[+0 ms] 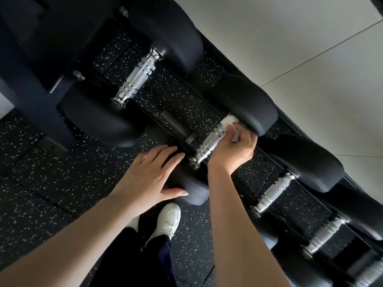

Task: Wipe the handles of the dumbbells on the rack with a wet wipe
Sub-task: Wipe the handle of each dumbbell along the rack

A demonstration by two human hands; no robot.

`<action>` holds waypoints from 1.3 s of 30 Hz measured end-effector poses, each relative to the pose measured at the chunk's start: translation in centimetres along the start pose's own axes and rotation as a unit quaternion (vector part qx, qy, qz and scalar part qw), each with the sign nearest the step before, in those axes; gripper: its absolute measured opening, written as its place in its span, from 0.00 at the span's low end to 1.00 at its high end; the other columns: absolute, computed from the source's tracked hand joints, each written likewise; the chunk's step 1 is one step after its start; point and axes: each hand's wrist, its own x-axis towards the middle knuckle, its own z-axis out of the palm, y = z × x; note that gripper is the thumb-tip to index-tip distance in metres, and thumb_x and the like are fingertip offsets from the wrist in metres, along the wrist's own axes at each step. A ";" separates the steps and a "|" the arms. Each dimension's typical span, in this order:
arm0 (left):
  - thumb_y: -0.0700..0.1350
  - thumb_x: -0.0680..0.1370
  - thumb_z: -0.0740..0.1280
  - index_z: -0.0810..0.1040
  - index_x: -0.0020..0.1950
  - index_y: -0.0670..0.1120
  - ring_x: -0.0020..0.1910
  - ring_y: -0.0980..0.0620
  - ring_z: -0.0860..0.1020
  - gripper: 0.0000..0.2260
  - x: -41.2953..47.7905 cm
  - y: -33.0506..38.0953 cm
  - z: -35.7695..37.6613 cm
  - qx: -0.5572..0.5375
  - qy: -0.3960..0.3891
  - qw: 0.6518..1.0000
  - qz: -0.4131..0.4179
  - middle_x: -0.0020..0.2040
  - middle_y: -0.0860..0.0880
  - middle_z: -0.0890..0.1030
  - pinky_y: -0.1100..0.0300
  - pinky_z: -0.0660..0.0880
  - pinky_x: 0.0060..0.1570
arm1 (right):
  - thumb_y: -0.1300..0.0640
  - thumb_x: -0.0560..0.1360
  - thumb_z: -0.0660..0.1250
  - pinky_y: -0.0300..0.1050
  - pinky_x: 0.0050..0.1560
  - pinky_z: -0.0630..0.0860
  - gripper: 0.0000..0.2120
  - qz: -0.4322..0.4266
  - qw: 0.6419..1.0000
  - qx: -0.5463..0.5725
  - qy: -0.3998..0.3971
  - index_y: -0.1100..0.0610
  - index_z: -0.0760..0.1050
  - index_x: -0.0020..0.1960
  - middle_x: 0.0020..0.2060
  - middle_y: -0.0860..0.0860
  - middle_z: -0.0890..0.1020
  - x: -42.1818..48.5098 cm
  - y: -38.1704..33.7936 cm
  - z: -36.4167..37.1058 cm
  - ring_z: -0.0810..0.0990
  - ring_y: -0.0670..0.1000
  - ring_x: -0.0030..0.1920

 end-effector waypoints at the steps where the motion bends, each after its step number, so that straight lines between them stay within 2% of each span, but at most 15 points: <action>1: 0.68 0.72 0.53 0.72 0.68 0.45 0.64 0.45 0.72 0.35 0.0 0.0 0.0 -0.001 0.000 1.000 0.000 0.65 0.45 0.74 0.48 0.74 0.53 | 0.64 0.71 0.70 0.24 0.40 0.71 0.06 -0.007 1.000 -0.002 0.001 0.61 0.82 0.48 0.45 0.47 0.75 0.0 0.0 0.0 0.73 0.34 0.39; 5: 0.68 0.72 0.53 0.72 0.69 0.45 0.65 0.44 0.72 0.35 0.0 -0.1 0.0 -0.003 0.003 1.000 0.003 0.65 0.45 0.74 0.48 0.74 0.54 | 0.64 0.71 0.71 0.21 0.39 0.69 0.05 -0.005 1.000 0.001 0.009 0.61 0.82 0.47 0.47 0.50 0.79 0.0 0.0 0.1 0.76 0.44 0.42; 9: 0.68 0.72 0.52 0.71 0.69 0.44 0.65 0.44 0.72 0.36 0.0 -0.1 0.0 -0.004 0.001 1.000 0.003 0.65 0.45 0.74 0.48 0.74 0.54 | 0.64 0.71 0.71 0.27 0.42 0.72 0.05 -0.016 1.000 -0.015 -0.023 0.60 0.82 0.47 0.45 0.46 0.77 0.7 0.2 -0.2 0.77 0.45 0.44; 11: 0.68 0.72 0.53 0.71 0.69 0.44 0.64 0.43 0.72 0.36 0.1 -0.1 0.1 -0.010 0.001 1.000 0.007 0.65 0.44 0.74 0.47 0.74 0.54 | 0.63 0.71 0.71 0.30 0.43 0.73 0.05 -0.013 0.997 -0.042 -0.058 0.60 0.82 0.47 0.47 0.49 0.80 1.1 0.3 -0.8 0.77 0.44 0.44; 14: 0.68 0.72 0.52 0.72 0.69 0.43 0.64 0.42 0.72 0.36 0.0 -0.1 0.0 -0.015 -0.003 1.000 0.009 0.65 0.44 0.74 0.47 0.74 0.54 | 0.63 0.72 0.71 0.25 0.43 0.72 0.03 -0.016 0.988 -0.076 -0.132 0.59 0.81 0.46 0.48 0.52 0.82 0.4 0.6 -2.4 0.76 0.42 0.41; 15: 0.68 0.73 0.52 0.72 0.69 0.43 0.64 0.42 0.72 0.36 0.0 0.0 -0.1 -0.014 -0.004 1.000 0.008 0.65 0.44 0.74 0.47 0.74 0.54 | 0.63 0.72 0.71 0.27 0.44 0.73 0.03 -0.017 0.984 -0.082 -0.156 0.59 0.81 0.45 0.46 0.51 0.81 -0.1 0.7 -2.9 0.76 0.40 0.40; 17: 0.68 0.73 0.52 0.72 0.69 0.43 0.64 0.43 0.72 0.36 0.0 0.0 -0.1 -0.014 -0.004 1.000 0.007 0.65 0.44 0.74 0.47 0.74 0.54 | 0.63 0.71 0.71 0.37 0.47 0.75 0.03 -0.016 0.977 -0.091 -0.193 0.57 0.80 0.44 0.43 0.46 0.79 -1.0 1.3 -3.7 0.74 0.35 0.39; 19: 0.68 0.73 0.52 0.71 0.69 0.44 0.65 0.43 0.71 0.36 0.0 0.0 0.0 -0.018 -0.003 1.000 0.007 0.66 0.44 0.74 0.47 0.74 0.54 | 0.62 0.70 0.72 0.38 0.46 0.74 0.03 -0.011 0.968 -0.107 -0.229 0.56 0.80 0.43 0.40 0.44 0.78 -1.7 1.8 -4.3 0.73 0.34 0.38; 22: 0.68 0.72 0.53 0.71 0.69 0.43 0.64 0.43 0.71 0.36 0.0 0.1 -0.1 -0.021 0.003 1.000 0.007 0.66 0.44 0.74 0.46 0.75 0.53 | 0.61 0.69 0.74 0.29 0.41 0.70 0.03 -0.012 0.948 -0.124 -0.294 0.55 0.81 0.41 0.41 0.45 0.79 -2.6 2.1 -4.8 0.74 0.37 0.38; 25: 0.67 0.72 0.53 0.70 0.68 0.43 0.64 0.43 0.71 0.35 -0.1 0.2 0.0 -0.023 0.009 1.000 0.007 0.66 0.43 0.74 0.46 0.75 0.53 | 0.60 0.68 0.75 0.33 0.41 0.70 0.05 0.013 0.936 -0.125 -0.328 0.52 0.81 0.38 0.41 0.49 0.81 -2.9 2.0 -5.0 0.77 0.45 0.41; 30: 0.68 0.73 0.52 0.69 0.69 0.44 0.65 0.43 0.71 0.35 -0.2 0.1 0.1 -0.020 0.005 1.000 0.005 0.66 0.44 0.73 0.47 0.75 0.52 | 0.58 0.67 0.75 0.38 0.40 0.69 0.05 0.065 0.917 -0.153 -0.362 0.50 0.80 0.37 0.31 0.43 0.77 -2.2 1.9 -5.6 0.75 0.48 0.38; 39: 0.67 0.73 0.52 0.69 0.69 0.44 0.65 0.43 0.71 0.35 -0.2 0.1 0.1 -0.028 0.008 1.000 0.005 0.66 0.43 0.73 0.46 0.75 0.52 | 0.62 0.67 0.75 0.41 0.43 0.76 0.11 0.132 0.928 -0.110 -0.331 0.49 0.77 0.33 0.36 0.49 0.82 -2.1 3.7 -5.5 0.81 0.50 0.40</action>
